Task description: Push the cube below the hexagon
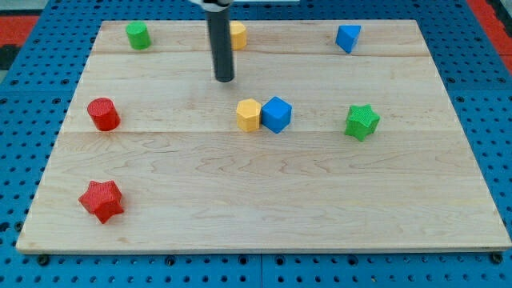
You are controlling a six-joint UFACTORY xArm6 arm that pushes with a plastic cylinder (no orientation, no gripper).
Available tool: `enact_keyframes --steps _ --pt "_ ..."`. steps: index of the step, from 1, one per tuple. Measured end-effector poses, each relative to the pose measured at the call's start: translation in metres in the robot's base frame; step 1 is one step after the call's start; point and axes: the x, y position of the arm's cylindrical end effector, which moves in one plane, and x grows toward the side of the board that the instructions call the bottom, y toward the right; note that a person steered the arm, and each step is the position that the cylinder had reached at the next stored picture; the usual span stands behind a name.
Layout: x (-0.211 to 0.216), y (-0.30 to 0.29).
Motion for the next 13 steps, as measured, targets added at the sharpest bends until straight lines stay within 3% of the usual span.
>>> enact_keyframes --steps 1,2,4,6,7,8,9,10,11,13 --pt "0.000 0.051" --pt "0.034 0.072" --pt "0.152 0.085" --pt "0.076 0.106" --pt "0.080 0.080" --pt "0.127 0.046" --pt "0.138 0.037" --pt "0.123 0.048" --pt "0.177 0.048" --pt "0.161 0.060"
